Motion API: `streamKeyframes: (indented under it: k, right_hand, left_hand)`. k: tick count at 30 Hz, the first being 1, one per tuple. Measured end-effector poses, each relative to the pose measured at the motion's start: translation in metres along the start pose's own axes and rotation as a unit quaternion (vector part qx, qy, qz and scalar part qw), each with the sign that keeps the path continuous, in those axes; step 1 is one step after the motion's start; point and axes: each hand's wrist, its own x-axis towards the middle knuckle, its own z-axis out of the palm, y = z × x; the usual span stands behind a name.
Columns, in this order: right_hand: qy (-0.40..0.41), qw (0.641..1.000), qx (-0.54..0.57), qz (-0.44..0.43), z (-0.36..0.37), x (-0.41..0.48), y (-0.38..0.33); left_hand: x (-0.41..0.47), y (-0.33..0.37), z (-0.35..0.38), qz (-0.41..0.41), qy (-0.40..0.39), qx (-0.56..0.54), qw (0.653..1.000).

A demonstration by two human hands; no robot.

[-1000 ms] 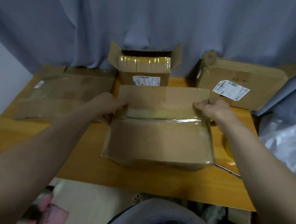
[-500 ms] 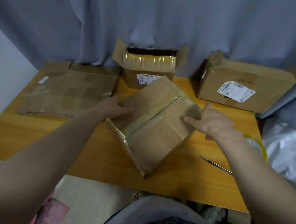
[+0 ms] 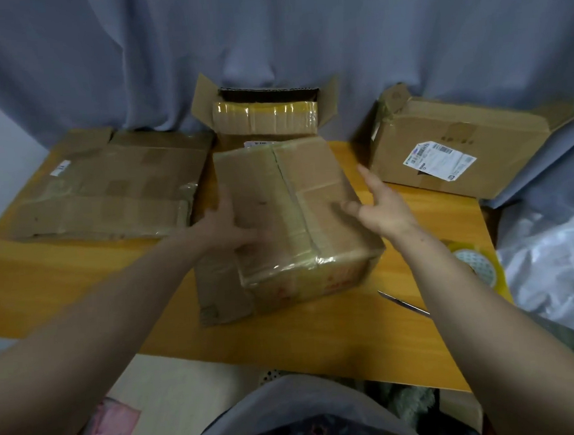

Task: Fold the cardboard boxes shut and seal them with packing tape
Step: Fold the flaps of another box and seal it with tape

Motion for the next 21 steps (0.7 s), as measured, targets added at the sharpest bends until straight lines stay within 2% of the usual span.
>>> streamKeyframes:
  k: [3,5,9,11,13,16,21]
  right_hand:
    - [-0.128,0.980,-0.142,0.059,0.007,-0.013,0.007]
    - [-0.144,0.978,-0.136,0.060,0.014,-0.012,0.008]
    - [-0.060,0.996,0.040,0.044,0.011,-0.002,0.014]
    - [-0.040,0.981,0.173,0.078,0.008,-0.004,0.024]
    - [0.020,0.954,0.265,0.135,0.005,-0.007,0.044]
    - [0.129,0.947,0.237,0.177,0.000,-0.008,0.090]
    - [0.183,0.959,0.060,0.207,-0.011,-0.028,0.160]
  left_hand:
    - [-0.012,0.002,0.012,0.081,-0.114,0.178,0.974]
    - [-0.013,0.008,0.028,0.108,-0.125,0.215,0.962]
    - [-0.002,0.017,0.048,0.095,-0.050,0.251,0.962]
    - [-0.003,0.027,0.051,0.089,-0.027,0.301,0.949]
    - [-0.004,0.041,0.055,0.119,0.014,0.301,0.946]
    - [-0.001,0.068,0.070,0.215,0.026,0.271,0.938]
    - [0.014,0.108,0.106,0.331,0.057,0.338,0.879]
